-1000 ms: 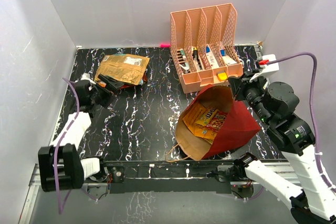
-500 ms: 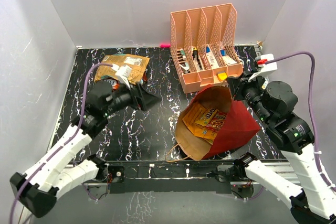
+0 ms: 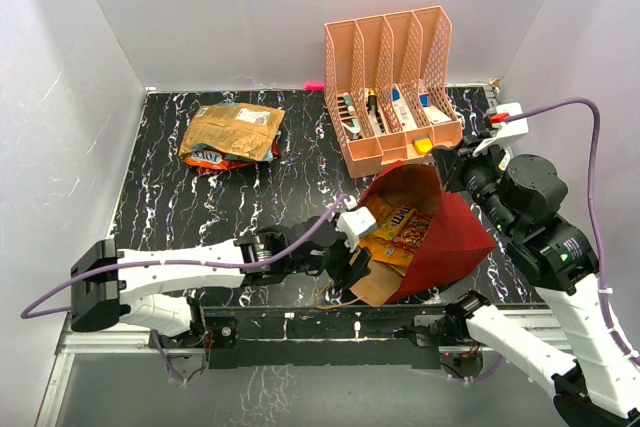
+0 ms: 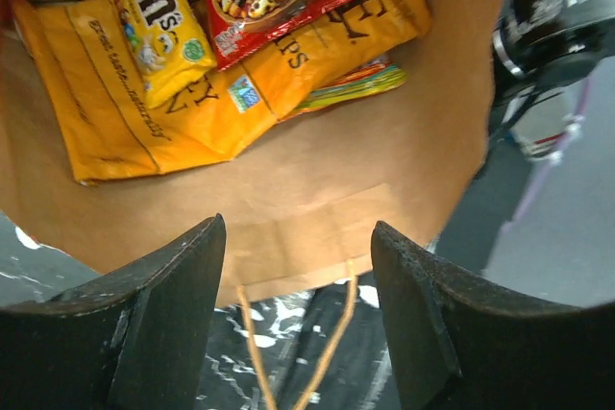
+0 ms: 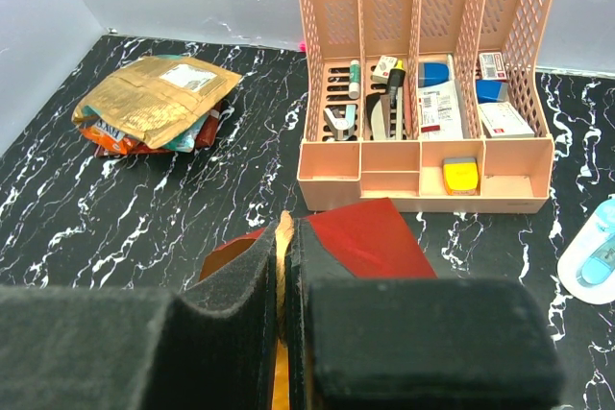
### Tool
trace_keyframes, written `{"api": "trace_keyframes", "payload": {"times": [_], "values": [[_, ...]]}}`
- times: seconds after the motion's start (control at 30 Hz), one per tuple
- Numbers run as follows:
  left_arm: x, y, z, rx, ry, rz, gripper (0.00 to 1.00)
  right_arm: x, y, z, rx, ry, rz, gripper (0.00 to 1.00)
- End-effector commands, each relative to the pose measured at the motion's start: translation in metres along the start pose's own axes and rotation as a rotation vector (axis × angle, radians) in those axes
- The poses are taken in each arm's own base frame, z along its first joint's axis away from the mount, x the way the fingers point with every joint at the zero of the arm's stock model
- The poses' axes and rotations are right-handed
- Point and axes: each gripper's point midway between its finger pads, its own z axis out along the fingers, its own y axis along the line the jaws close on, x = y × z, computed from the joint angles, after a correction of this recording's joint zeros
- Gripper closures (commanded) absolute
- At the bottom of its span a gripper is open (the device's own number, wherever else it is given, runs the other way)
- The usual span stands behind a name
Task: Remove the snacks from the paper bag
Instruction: Take out the snack from the paper bag.
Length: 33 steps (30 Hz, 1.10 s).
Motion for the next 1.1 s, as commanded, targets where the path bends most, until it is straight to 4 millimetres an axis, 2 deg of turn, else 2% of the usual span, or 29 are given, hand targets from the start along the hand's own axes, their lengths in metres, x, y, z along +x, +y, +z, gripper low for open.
{"api": "trace_keyframes", "payload": {"times": [0.0, 0.07, 0.3, 0.4, 0.6, 0.8, 1.07], "values": [[-0.027, -0.002, 0.005, 0.035, -0.024, 0.303, 0.39, -0.037, 0.004, -0.01, -0.018, -0.127, 0.032, 0.93], [-0.018, 0.004, 0.009, 0.039, 0.037, 0.448, 0.39, -0.037, 0.004, -0.011, -0.02, -0.126, 0.028, 0.93], [-0.015, 0.03, 0.024, 0.038, 0.142, 0.959, 0.44, -0.039, 0.005, -0.012, -0.026, -0.133, 0.026, 0.93], [-0.03, 0.036, 0.037, 0.028, 0.118, 0.93, 0.44, -0.038, 0.005, -0.014, -0.026, -0.134, 0.026, 0.93], [-0.039, 0.019, 0.07, 0.094, -0.022, 0.84, 0.46, -0.035, 0.006, -0.012, -0.03, -0.126, 0.027, 0.93], [-0.031, 0.026, 0.111, 0.101, -0.04, 0.827, 0.42, -0.037, 0.007, -0.01, -0.035, -0.12, 0.024, 0.93], [-0.028, 0.034, 0.148, 0.124, -0.075, 0.783, 0.42, -0.04, 0.006, -0.012, -0.029, -0.123, 0.024, 0.93]]}}
